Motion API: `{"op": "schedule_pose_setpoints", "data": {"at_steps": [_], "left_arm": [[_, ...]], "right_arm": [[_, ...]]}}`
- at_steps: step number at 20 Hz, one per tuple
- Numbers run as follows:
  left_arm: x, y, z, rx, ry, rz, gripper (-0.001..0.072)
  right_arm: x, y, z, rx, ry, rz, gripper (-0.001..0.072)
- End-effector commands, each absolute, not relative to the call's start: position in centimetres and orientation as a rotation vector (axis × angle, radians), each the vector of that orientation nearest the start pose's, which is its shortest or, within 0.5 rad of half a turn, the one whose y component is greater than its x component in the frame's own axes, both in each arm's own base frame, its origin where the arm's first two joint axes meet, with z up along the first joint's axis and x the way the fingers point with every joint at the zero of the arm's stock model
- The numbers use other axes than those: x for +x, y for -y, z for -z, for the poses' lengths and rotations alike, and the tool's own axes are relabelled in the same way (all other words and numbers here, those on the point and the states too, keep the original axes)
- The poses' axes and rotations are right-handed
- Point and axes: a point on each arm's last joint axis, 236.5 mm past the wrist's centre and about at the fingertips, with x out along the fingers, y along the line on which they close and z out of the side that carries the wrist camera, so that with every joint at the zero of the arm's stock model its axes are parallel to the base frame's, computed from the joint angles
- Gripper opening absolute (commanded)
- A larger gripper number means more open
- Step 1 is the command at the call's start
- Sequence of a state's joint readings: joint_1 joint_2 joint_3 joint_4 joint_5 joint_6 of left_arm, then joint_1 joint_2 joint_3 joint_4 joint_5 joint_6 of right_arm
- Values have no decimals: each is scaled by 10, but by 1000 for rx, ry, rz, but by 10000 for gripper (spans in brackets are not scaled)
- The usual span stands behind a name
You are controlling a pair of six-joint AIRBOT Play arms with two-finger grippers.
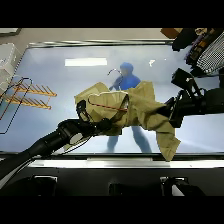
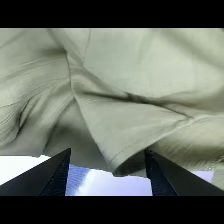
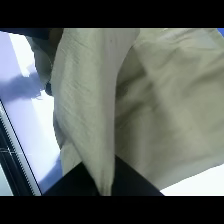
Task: Fold the clothes and pants, and hang the long-sleeved shirts on hangers.
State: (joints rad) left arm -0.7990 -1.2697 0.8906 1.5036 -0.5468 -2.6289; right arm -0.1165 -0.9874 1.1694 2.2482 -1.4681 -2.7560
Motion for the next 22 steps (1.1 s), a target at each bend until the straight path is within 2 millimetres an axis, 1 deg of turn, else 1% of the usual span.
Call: {"op": "schedule_pose_setpoints", "data": {"at_steps": [1,4,5,6,7,8,9,10,11,13,14,15,19,20,22], "left_arm": [[298,318,36,-627,-1184,177,534],[307,326,44,-685,-1169,164,525],[309,328,47,-697,-1165,163,495],[310,329,51,-703,-1167,156,421],[311,330,53,-703,-1165,158,292],[313,331,53,-707,-1158,163,107],[317,333,50,-714,-1141,175,23],[322,332,47,-717,-1123,182,23],[326,326,46,-716,-1116,172,22],[335,306,49,-707,-1130,113,22],[341,296,50,-673,-1128,107,22],[351,288,47,-647,-1113,111,22],[395,260,23,-641,-1023,103,22],[403,253,20,-652,-1009,91,22],[411,240,19,-668,-996,63,22]], "right_arm": [[305,-112,-142,-466,-747,-1021,24],[305,-112,-142,-466,-747,-1021,24],[305,-112,-142,-465,-747,-1021,24],[305,-112,-142,-464,-748,-1021,24],[305,-112,-142,-463,-750,-1020,24],[305,-112,-141,-466,-752,-1018,24],[305,-111,-141,-468,-754,-1016,24],[305,-111,-141,-469,-755,-1016,24],[305,-111,-141,-469,-755,-1016,24],[304,-111,-141,-464,-757,-1015,23],[305,-111,-142,-450,-759,-1002,23],[307,-110,-144,-430,-763,-982,22],[307,-109,-147,-417,-765,-952,22],[309,-108,-149,-403,-762,-936,22],[313,-107,-152,-386,-756,-909,22]]}}
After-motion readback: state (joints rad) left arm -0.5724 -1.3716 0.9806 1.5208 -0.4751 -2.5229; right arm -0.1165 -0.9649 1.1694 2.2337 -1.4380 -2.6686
